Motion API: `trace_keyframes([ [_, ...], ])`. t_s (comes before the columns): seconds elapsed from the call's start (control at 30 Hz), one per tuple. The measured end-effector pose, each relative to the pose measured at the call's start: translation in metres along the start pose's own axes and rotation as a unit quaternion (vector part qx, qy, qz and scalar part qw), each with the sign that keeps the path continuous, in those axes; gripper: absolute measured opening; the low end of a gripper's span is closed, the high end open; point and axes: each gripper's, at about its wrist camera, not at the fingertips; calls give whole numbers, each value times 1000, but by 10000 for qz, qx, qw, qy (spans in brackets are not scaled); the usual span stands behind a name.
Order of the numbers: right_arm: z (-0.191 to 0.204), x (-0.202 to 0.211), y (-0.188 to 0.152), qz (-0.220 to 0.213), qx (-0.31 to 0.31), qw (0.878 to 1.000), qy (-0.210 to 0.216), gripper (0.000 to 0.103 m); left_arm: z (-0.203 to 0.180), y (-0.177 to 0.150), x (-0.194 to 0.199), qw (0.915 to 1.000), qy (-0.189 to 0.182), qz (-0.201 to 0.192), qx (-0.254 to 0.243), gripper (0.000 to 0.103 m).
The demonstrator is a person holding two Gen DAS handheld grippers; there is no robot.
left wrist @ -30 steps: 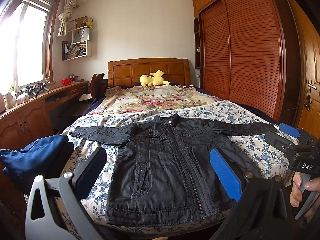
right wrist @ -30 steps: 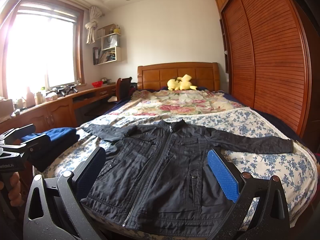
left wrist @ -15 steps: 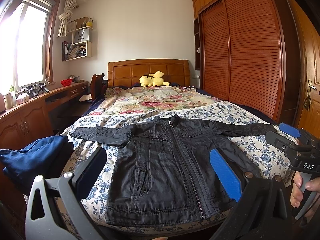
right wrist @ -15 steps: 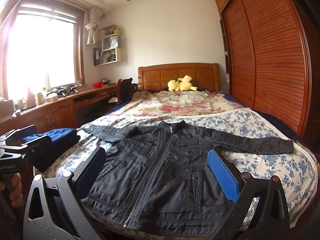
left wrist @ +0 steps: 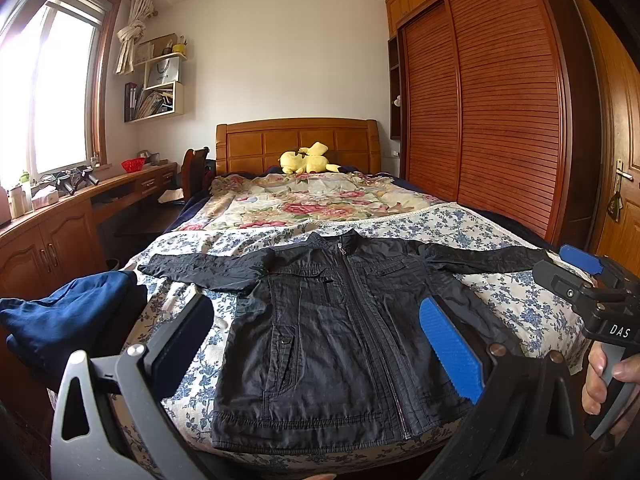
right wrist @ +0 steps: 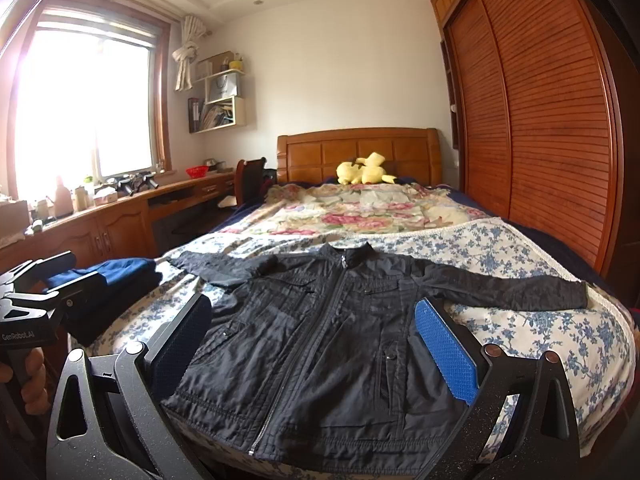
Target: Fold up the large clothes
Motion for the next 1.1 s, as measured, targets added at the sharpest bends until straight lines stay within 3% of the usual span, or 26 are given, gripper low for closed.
trace_keyframes([
  [0.53, 8, -9, 3, 97, 28, 9999, 65, 103, 17, -7, -25, 9996, 154, 208, 84, 103],
  [0.93, 11, -45, -15, 198, 146, 9993, 272, 103, 44, -19, -58, 9982, 320, 459, 196, 103],
  [1.1, 17, -78, -22, 330, 161, 9981, 485, 103, 58, -24, -78, 9976, 442, 493, 181, 103],
])
Point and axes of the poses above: each gripper's, at about its wrist camera, not at the fingertips, and x roughly against the way its jaws point, z to its left, y to its top, and after that the axes turned 13 degrees about x, right-handed
